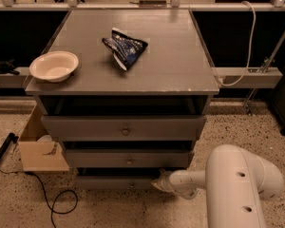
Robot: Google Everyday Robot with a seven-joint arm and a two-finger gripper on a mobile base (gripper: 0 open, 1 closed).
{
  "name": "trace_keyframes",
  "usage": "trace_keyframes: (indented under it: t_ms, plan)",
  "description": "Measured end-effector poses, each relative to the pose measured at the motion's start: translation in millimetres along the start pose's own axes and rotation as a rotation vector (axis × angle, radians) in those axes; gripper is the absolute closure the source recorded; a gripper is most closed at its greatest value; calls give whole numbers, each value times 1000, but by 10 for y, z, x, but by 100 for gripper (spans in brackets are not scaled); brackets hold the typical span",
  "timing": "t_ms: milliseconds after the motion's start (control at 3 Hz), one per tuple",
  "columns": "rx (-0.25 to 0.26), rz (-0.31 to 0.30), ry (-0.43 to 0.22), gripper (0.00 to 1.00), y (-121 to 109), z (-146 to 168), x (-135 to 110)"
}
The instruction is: Open bottom drawer
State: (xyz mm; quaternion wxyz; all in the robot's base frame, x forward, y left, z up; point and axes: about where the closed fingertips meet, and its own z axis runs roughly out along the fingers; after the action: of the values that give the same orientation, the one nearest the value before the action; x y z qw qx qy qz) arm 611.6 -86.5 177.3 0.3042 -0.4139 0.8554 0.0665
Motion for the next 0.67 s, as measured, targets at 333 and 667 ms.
trace_keyframes:
  t_ms: [333, 667]
  plan:
    - [0, 0, 0, 50, 0, 0, 0]
    - [0, 0, 0, 27, 0, 0, 0]
